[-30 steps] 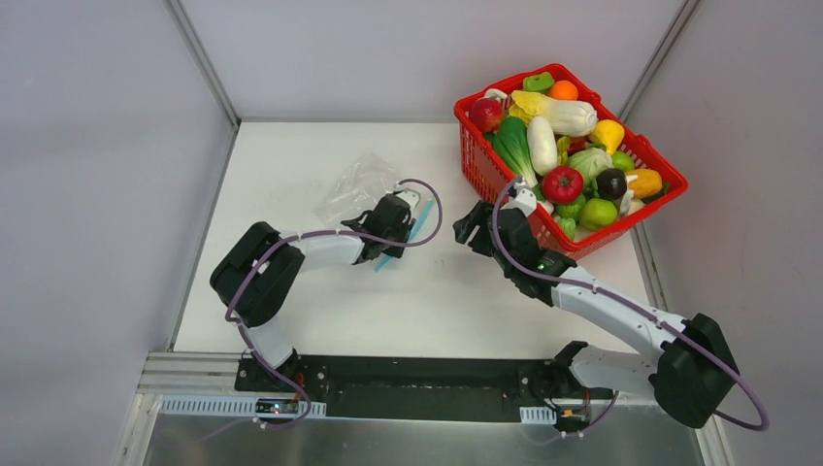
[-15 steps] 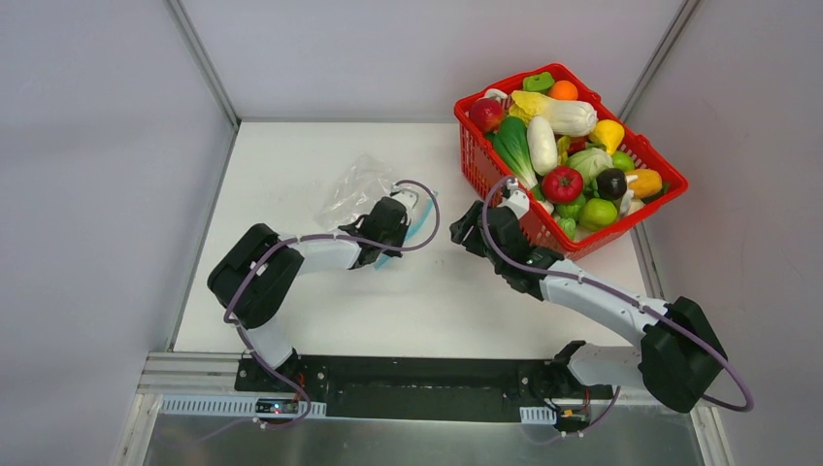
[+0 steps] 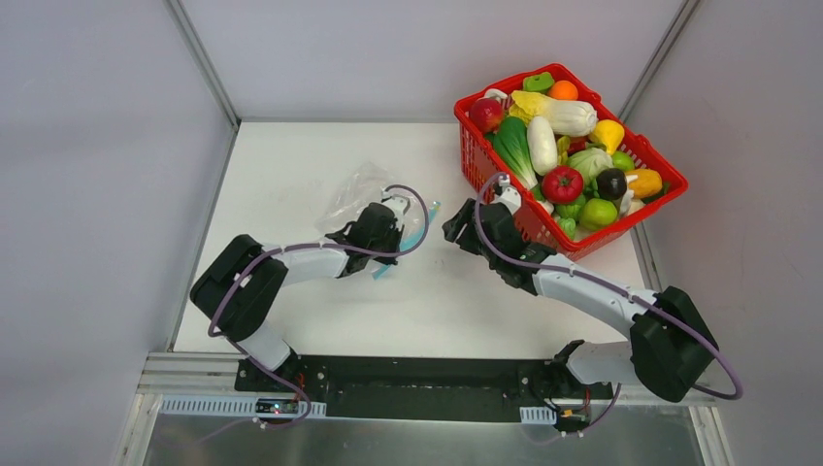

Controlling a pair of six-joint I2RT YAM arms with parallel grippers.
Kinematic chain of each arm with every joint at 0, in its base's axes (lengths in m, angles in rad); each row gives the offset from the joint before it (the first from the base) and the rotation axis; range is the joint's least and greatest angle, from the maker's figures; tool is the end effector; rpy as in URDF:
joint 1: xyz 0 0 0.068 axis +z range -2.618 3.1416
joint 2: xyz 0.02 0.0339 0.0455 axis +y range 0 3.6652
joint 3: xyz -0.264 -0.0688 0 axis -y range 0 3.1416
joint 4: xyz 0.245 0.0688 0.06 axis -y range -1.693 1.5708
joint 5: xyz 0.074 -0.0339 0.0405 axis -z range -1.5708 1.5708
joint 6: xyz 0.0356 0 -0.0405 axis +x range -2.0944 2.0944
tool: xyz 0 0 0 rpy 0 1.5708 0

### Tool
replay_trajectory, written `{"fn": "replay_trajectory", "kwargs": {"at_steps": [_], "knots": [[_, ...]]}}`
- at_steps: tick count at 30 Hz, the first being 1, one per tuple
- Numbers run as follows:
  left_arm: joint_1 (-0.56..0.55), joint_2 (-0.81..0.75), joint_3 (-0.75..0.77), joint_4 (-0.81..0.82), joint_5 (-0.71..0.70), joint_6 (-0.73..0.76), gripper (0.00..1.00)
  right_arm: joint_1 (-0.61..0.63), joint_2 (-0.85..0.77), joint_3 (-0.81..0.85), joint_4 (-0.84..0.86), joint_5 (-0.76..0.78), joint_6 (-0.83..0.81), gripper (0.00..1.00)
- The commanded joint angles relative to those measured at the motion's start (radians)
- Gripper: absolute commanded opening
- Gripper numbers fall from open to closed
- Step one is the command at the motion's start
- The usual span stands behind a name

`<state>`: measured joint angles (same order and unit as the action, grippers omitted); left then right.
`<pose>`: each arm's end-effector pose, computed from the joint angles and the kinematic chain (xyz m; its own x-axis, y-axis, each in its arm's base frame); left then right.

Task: Place the food in the zip-top bag and seal the zipper

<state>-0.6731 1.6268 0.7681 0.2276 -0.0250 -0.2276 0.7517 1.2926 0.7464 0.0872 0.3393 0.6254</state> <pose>0.2576 -0.2043 0.1662 -0.5865 0.1791 -0.7899 0.4877 0.8567 -0.1678 0.2159 0.1856 0.2437 -0.5118 0.2773 -0.8131 -0.1559 0.9008 0.4053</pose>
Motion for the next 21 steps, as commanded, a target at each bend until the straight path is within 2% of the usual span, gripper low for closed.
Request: {"fn": "replay_trajectory", "kwargs": {"at_steps": [1, 15, 21], "knots": [[0.037, -0.093, -0.037, 0.008, 0.072, -0.060, 0.00, 0.010, 0.008, 0.042, 0.074, -0.063, -0.040, 0.62], [0.055, -0.229, -0.080, -0.031, 0.076, -0.125, 0.00, 0.013, 0.038, 0.073, 0.065, -0.182, -0.097, 0.65], [0.056, -0.312, -0.084, -0.084, 0.032, -0.154, 0.00, 0.013, 0.074, 0.099, 0.070, -0.211, -0.028, 0.63]]}}
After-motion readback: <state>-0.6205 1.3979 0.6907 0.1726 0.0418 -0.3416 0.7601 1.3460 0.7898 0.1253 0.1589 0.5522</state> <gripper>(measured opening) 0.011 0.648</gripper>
